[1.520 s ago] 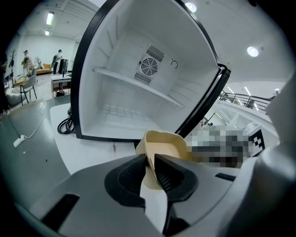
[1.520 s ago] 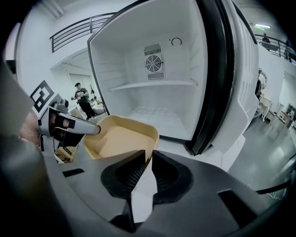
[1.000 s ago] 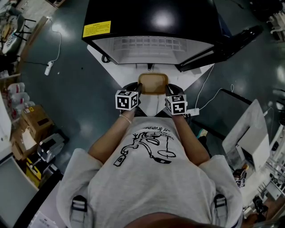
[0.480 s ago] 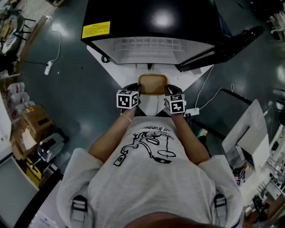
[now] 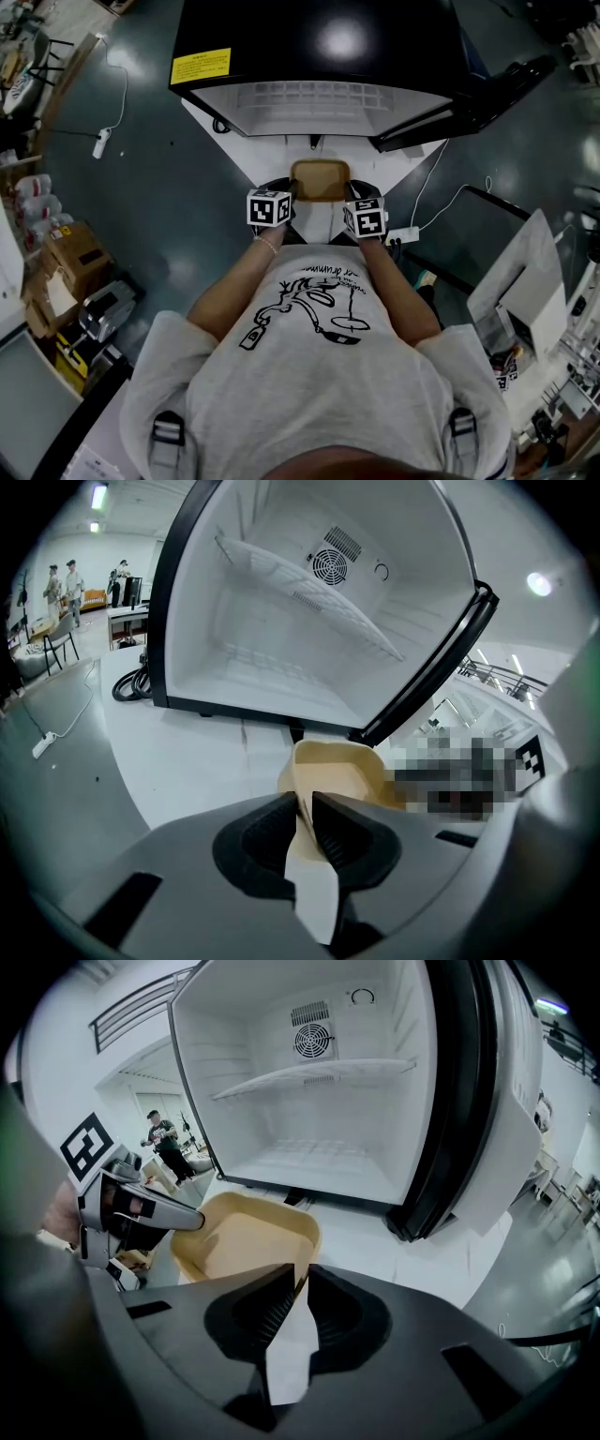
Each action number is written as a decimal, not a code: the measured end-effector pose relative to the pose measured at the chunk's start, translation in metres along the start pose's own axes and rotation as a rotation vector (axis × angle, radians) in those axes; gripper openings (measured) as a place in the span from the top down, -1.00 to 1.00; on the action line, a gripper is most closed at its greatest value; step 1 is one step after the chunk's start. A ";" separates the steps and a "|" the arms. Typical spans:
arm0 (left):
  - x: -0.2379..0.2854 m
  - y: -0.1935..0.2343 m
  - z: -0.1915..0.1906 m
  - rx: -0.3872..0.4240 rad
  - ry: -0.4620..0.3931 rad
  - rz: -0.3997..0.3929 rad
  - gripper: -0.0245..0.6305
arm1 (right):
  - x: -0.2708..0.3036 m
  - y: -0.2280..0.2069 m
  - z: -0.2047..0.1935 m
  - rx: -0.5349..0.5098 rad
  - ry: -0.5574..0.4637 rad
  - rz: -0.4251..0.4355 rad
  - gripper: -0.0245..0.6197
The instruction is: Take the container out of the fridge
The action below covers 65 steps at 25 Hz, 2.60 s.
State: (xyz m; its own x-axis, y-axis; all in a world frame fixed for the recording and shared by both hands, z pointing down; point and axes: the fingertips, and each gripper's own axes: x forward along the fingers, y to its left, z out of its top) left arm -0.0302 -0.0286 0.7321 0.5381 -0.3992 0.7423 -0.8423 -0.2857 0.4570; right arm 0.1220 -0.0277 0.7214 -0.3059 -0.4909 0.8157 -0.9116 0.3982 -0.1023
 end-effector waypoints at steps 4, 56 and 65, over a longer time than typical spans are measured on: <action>0.006 0.004 -0.005 0.006 0.020 0.001 0.73 | 0.005 0.000 -0.005 -0.004 0.013 0.001 0.73; 0.032 0.015 -0.011 0.056 0.071 0.015 0.57 | 0.032 -0.012 -0.021 -0.029 0.059 0.008 0.60; 0.022 0.013 -0.001 0.082 0.038 0.027 0.55 | 0.022 -0.010 -0.005 -0.036 0.008 0.015 0.60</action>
State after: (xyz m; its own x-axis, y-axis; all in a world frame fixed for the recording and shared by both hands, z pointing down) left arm -0.0289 -0.0397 0.7550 0.5126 -0.3752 0.7723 -0.8503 -0.3464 0.3962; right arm 0.1260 -0.0385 0.7438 -0.3174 -0.4787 0.8186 -0.8964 0.4331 -0.0943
